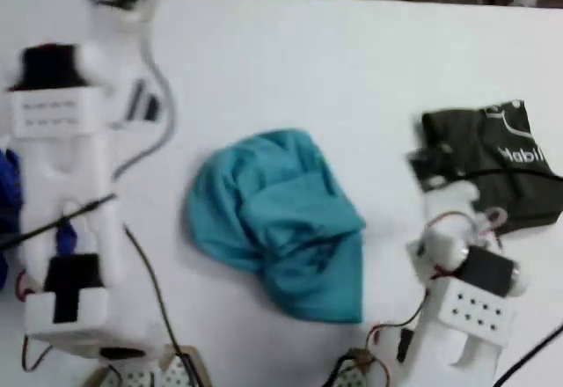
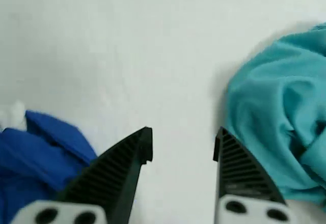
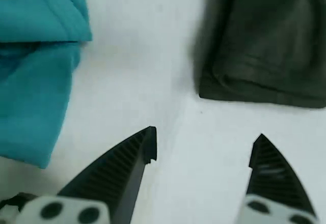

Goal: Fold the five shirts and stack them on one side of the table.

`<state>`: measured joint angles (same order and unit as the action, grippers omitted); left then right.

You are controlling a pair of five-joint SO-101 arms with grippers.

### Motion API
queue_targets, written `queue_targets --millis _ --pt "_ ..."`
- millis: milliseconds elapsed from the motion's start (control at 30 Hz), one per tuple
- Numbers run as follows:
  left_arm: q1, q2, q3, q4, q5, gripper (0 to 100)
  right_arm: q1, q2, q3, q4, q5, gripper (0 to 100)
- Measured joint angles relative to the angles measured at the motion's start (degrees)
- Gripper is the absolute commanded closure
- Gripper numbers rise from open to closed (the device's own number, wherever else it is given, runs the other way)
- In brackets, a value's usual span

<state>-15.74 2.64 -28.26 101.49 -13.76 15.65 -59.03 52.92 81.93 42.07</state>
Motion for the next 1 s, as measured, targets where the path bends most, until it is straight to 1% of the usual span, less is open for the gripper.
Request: queue_targets --millis 100,233,400,500,600,700,800,933,1000 --pt "-6.68 0.0 0.0 0.0 0.0 78 -9.85 3.08 -0.62 -0.35 -3.69 69.8" --pt "-11.87 0.0 0.0 0.0 0.0 78 -21.89 14.24 -8.35 -1.49 -9.76 69.8" --pt "-13.01 0.0 0.0 0.0 0.0 79 -31.12 35.96 -26.73 -1.93 -15.47 69.8" --pt "-12.92 0.0 0.79 0.0 0.0 78 -36.57 48.18 -38.24 -1.58 -16.7 69.8" --pt "-13.01 0.0 2.64 0.0 0.0 78 -41.58 57.32 -47.65 -0.62 -17.05 69.8" --pt "-12.92 0.0 3.25 0.0 0.0 78 -44.31 64.7 -52.92 -0.44 -17.05 69.8" --pt "-11.96 0.0 3.25 0.0 0.0 78 -44.31 70.68 -55.12 -0.44 -17.05 69.8" --pt "-5.01 0.0 4.13 -0.44 0.0 78 -44.13 76.04 -56.35 -0.44 -17.41 69.8" --pt "-0.18 0.0 5.89 -3.08 0.79 78 -43.78 76.66 -57.41 -0.44 -17.41 69.8"
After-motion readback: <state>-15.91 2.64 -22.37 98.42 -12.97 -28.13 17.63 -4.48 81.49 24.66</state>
